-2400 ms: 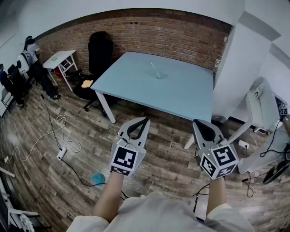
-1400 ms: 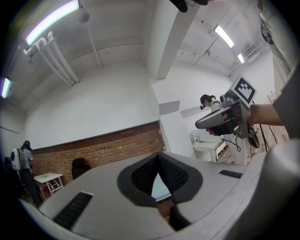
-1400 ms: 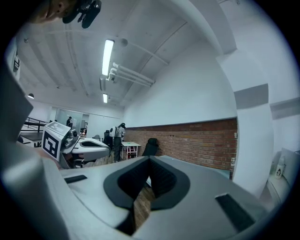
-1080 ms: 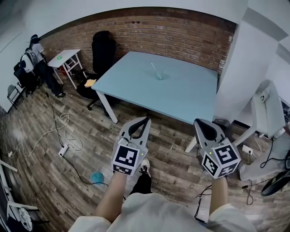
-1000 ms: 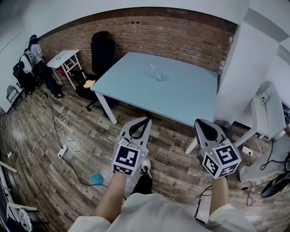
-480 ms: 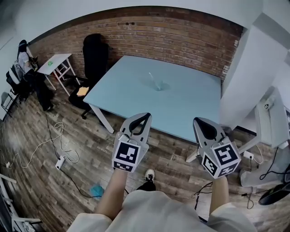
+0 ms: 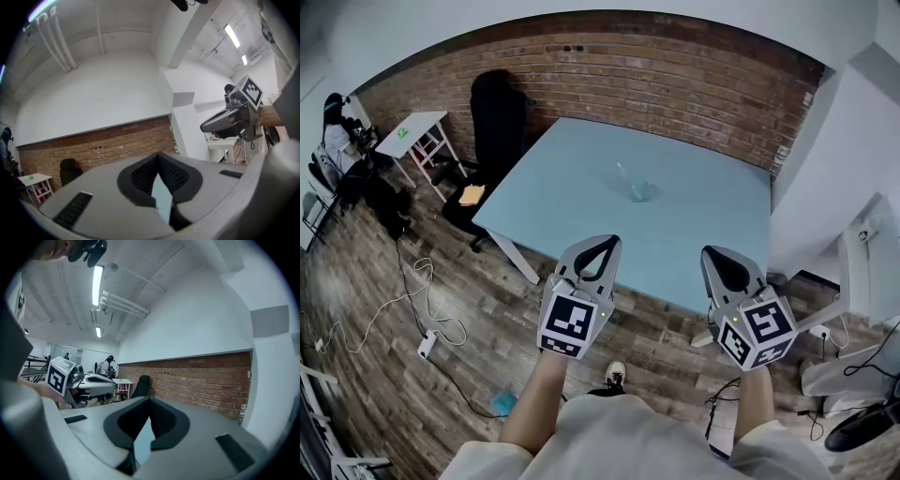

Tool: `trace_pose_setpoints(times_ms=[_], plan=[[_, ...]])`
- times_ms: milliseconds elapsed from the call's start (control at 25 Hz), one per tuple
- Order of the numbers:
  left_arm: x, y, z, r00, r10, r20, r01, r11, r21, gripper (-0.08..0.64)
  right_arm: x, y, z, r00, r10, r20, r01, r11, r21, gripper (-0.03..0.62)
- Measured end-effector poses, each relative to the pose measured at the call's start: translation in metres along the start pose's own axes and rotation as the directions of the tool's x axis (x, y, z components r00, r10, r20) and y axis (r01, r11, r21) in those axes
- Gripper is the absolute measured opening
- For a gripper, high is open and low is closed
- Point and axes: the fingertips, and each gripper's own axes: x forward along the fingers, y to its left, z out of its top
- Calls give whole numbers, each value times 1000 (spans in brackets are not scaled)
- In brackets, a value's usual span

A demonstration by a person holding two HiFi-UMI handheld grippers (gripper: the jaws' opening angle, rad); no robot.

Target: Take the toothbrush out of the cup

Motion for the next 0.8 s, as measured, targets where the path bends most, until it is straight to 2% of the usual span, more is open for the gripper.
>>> trace_pose_setpoints(times_ms=[280,800], plan=[[32,32,-15,1000,-16,-11,16,1000,-13,11,44,-20,4,999,-37,-21,37,999,6,2],[75,86,-51,998,-49,-30,48,998,-34,9,120,-39,2,999,-44,-16,44,999,7,2]])
